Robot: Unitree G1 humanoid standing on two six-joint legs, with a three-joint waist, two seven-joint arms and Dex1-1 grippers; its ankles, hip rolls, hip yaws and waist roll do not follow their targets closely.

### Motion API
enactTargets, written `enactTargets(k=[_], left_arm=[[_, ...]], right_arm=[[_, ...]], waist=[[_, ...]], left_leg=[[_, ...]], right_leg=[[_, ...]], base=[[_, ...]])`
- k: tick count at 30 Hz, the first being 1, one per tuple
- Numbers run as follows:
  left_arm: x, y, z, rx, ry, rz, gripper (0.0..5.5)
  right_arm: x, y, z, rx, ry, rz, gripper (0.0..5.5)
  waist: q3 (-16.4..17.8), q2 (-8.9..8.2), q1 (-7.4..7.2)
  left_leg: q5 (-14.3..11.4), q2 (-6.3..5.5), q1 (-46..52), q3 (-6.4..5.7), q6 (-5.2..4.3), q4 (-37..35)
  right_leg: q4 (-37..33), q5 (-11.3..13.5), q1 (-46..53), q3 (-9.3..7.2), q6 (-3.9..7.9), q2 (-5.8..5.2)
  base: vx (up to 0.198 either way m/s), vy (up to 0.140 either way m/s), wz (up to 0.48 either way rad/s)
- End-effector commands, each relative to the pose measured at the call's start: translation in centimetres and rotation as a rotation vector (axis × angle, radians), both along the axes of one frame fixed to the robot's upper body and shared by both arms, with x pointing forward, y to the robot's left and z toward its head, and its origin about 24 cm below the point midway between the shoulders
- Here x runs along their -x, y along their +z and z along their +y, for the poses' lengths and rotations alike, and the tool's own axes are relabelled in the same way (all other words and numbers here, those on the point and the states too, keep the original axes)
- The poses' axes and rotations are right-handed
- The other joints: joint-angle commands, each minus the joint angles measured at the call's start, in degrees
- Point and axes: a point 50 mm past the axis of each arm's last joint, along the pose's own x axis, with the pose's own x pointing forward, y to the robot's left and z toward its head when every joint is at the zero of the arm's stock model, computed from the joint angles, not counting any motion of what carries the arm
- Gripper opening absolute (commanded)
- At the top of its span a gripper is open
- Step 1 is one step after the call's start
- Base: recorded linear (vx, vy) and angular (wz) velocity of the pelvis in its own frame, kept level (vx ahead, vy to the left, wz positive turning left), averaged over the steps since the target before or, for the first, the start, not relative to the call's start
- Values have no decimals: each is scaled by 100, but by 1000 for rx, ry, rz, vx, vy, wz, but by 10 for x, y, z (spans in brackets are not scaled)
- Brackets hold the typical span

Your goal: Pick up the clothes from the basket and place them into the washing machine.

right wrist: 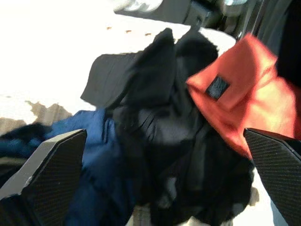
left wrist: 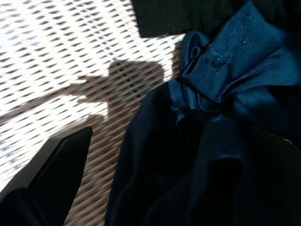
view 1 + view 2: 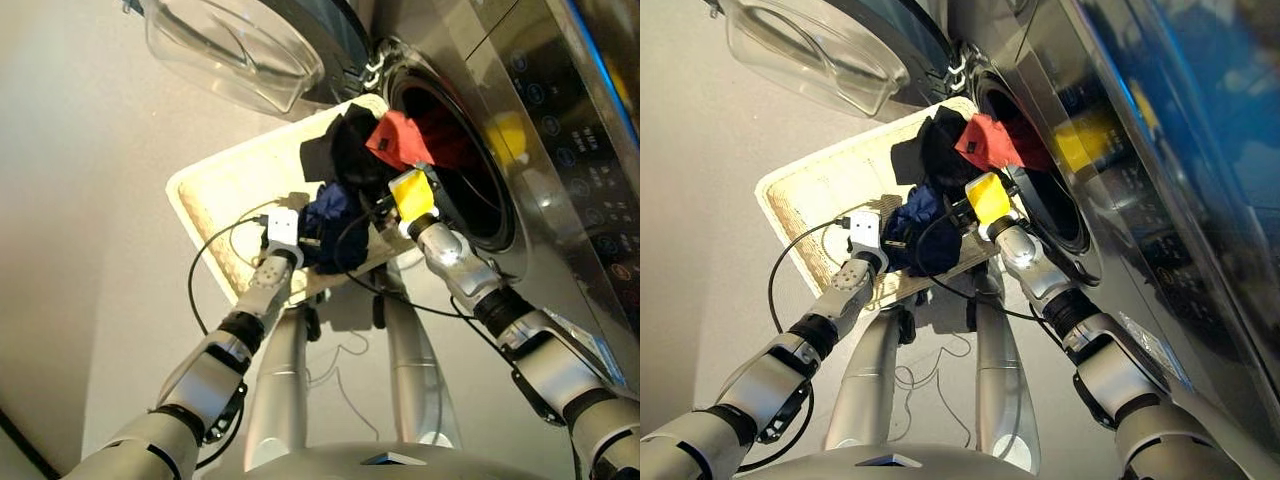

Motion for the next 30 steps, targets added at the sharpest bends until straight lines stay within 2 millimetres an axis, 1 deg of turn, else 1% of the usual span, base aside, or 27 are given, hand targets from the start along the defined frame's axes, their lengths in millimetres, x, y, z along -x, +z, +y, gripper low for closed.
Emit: enactTargets(k=[1, 4, 5, 7, 9, 10, 11, 15, 18, 20, 22, 23, 24, 25, 26, 27, 28, 30], left_arm=[[-7, 6, 1, -37, 13, -14, 550], [-8, 5, 1, -50, 23, -9, 550], [-8, 3, 1, -46, 28, 4, 550], [-8, 5, 1, -28, 33, 1, 550], [-8, 3, 1, -20, 35, 12, 252], [-8, 4, 1, -20, 34, 8, 179], [-8, 4, 1, -19, 35, 8, 0], [-7, 0, 3, -2, 44, 23, 0], [-6, 0, 1, 16, 40, 19, 0], [-5, 2, -2, 41, 30, 4, 0], [-4, 4, -3, 72, 22, -8, 0], [-3, 6, -4, 87, 13, -27, 0], [0, 8, -6, 133, 0, -44, 0], [0, 8, -6, 133, 0, -43, 0], [2, 10, -7, 176, -6, -59, 0], [7, 9, -7, 234, -14, -65, 0], [7, 9, -7, 234, -14, -65, 0], [11, 12, -8, 287, -31, -87, 0]], right_arm=[[10, 29, 25, -61, 127, -140, 550], [14, 28, 30, -87, 149, -136, 550], [16, 27, 32, -95, 154, -131, 550], [16, 29, 33, -101, 158, -136, 550], [19, 29, 34, -120, 170, -134, 550], [19, 30, 34, -127, 169, -135, 550], [20, 29, 33, -134, 167, -133, 550], [21, 26, 32, -137, 164, -123, 550], [22, 21, 30, -132, 156, -108, 550], [21, 17, 29, -128, 146, -94, 550], [20, 8, 27, -102, 126, -70, 550], [20, 5, 25, -79, 117, -67, 550], [19, -4, 21, -17, 95, -59, 550], [19, -4, 21, -17, 95, -59, 550], [20, -8, 19, 22, 81, -61, 550], [20, -16, 15, 109, 61, -73, 550], [20, -16, 15, 109, 61, -73, 550], [19, -24, 9, 198, 37, -79, 550]], waist=[[145, -21, -81], [143, -46, -108], [138, -52, -124], [135, -58, -140], [112, -67, -168], [97, -70, -180], [81, -76, -189], [7, -101, -206], [-35, -104, -212], [-63, -86, -208], [-89, -72, -184], [-96, -60, -169], [-112, -40, -125], [-104, -45, -127], [-117, -28, -98], [-145, -6, -48], [-134, -10, -50], [-132, 20, 0]], left_leg=[[-296, 48, -381, -230, -23, 445], [-365, 85, -560, -203, -11, 643], [-390, 87, -623, -197, -5, 745], [-432, 92, -744, -194, 4, 880], [-480, 95, -829, -210, 8, 1001], [-498, 96, -880, -221, 19, 1061], [-517, 104, -909, -219, 25, 1098], [-532, 124, -947, -209, 35, 1144], [-507, 108, -855, -215, 39, 1034], [-467, 101, -765, -224, 34, 898], [-407, 97, -604, -217, 17, 712], [-376, 87, -515, -214, 12, 615], [-320, 62, -330, -207, 4, 415], [-314, 58, -310, -204, 4, 400], [-264, 38, -169, -205, -7, 246], [-203, -15, 104, -195, -23, 9], [-197, -18, 129, -193, -23, -8], [-121, -84, 397, -205, -43, -213]], right_leg=[[-116, 31, -16, -143, 303, 148], [25, 0, -180, -152, 289, 183], [83, 0, -232, -160, 290, 192], [174, -8, -333, -160, 287, 210], [261, -14, -421, -183, 287, 226], [300, -14, -464, -182, 282, 234], [322, -21, -491, -180, 279, 243], [340, -9, -521, -198, 265, 241], [254, 30, -442, -203, 268, 218], [146, 66, -348, -206, 277, 176], [31, 101, -197, -204, 289, 133], [-30, 114, -113, -210, 293, 106], [-142, 126, 57, -221, 298, 62], [-149, 129, 73, -219, 299, 59], [-249, 153, 208, -223, 308, 35], [-428, 180, 461, -230, 324, 11], [-437, 183, 482, -228, 325, 9], [-591, 216, 746, -236, 349, -22]], base=[[0, 0, 0], [-20, 25, -259], [0, 0, 0], [0, 0, 0], [0, 0, 0], [0, 0, 0], [0, 0, 0], [0, 0, 0], [0, 0, 0], [0, 0, 0], [0, 0, 0], [0, 0, 0], [0, 0, 0], [0, 0, 0], [0, 0, 0], [0, 0, 0], [0, 0, 0], [0, 0, 0]])
